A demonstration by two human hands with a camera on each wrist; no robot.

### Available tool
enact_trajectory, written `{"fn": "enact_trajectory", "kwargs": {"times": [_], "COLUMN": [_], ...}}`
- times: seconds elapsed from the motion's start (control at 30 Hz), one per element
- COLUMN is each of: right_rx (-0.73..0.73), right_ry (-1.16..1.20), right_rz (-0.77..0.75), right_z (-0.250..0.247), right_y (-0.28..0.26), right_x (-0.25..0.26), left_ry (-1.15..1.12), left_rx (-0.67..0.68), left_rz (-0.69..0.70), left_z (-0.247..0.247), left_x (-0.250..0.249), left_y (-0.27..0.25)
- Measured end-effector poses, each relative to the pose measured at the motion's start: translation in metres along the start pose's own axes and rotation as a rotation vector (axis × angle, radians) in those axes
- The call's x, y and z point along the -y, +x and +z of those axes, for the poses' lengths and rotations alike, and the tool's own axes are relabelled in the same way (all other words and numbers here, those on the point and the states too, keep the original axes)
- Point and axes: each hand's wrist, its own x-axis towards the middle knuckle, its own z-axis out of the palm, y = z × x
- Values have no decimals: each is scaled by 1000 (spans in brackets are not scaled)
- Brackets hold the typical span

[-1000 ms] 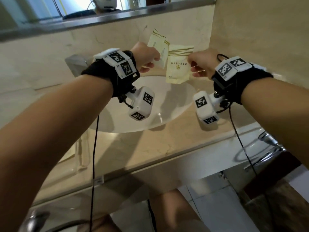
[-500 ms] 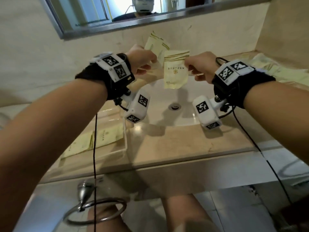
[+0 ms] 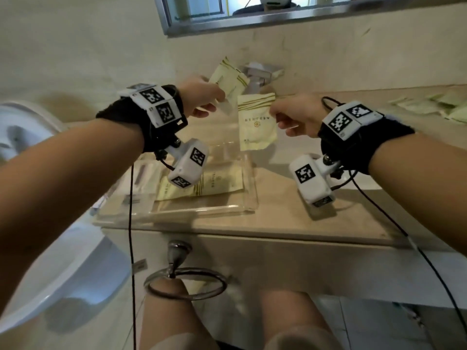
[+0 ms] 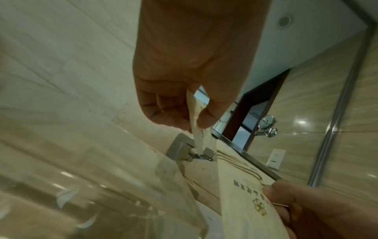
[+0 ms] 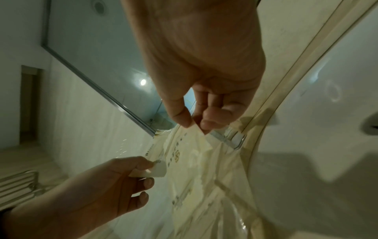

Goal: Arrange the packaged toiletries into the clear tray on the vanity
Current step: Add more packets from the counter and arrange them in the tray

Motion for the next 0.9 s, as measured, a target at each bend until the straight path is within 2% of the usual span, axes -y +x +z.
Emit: {"fn": "enact_trajectory", "kwargs": {"times": [0.2, 0.43, 0.77, 0.9], "right_rx": [135, 228, 466, 531], "right_ry": [-86, -231, -720, -936], "right_rz": [1, -36, -52, -106], "right_z": [33, 55, 80, 88], "right_y": [-1, 0, 14, 22], "right_x": [9, 15, 38, 43], "left_ry": [26, 51, 40, 15], "left_rx": [-30, -29, -77, -74], "left_rz": [-42, -80, -140, -150], "left_z": [-24, -43, -63, -69], "left_x": [31, 57, 85, 94], "left_y": [-10, -20, -25, -25]}}
